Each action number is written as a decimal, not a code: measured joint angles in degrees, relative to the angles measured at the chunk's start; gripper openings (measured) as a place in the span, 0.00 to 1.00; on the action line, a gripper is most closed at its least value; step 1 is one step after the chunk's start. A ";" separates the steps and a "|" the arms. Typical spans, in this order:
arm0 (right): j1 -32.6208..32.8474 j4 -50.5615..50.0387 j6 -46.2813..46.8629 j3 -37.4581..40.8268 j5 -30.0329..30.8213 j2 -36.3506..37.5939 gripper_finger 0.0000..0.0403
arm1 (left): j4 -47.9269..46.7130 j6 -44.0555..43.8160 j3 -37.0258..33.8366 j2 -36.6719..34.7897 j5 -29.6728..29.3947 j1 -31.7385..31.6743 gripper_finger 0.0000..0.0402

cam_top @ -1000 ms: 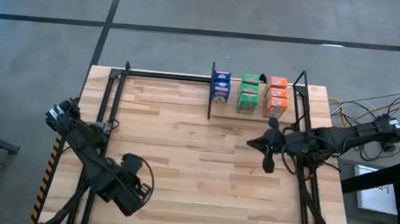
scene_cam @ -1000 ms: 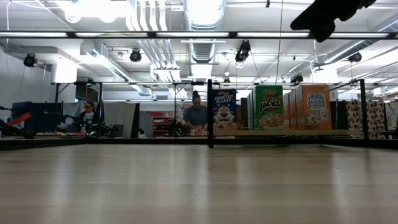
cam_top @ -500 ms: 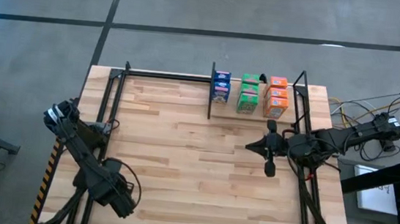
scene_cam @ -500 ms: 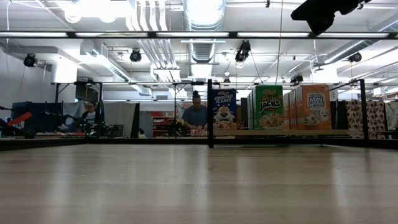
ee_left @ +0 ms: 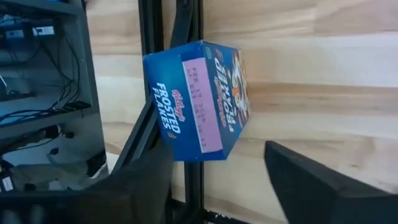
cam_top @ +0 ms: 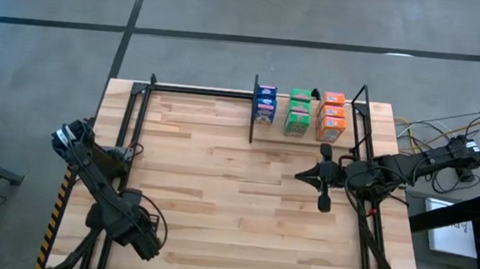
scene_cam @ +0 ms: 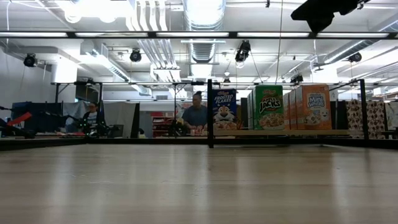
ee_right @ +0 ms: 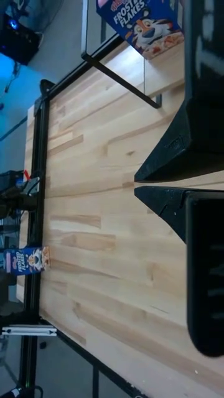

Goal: Stack cereal on shelf
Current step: Put the blue cereal box on the shelf aligned with the other blue cereal box on the shelf

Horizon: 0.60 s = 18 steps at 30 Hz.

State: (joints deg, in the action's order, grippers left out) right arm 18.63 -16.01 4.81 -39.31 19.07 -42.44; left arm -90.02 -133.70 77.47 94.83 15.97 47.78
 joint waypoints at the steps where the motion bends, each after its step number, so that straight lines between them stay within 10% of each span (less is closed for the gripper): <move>1: 0.00 0.00 -0.22 0.00 -0.02 0.00 0.03 | 0.00 -0.24 -0.29 0.01 -0.06 0.23 0.61; 7: 0.00 -0.02 -0.38 0.00 -0.02 0.00 0.03 | -0.02 -0.98 -4.25 0.12 -0.30 1.49 0.75; 18: 0.00 -0.07 -0.38 0.00 -0.02 0.00 0.03 | 2.71 -1.06 -6.97 0.46 -3.54 1.67 0.68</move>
State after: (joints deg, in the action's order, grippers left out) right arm 18.63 -16.08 4.43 -39.31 19.05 -42.44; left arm -87.30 -134.76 70.50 95.29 12.42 49.45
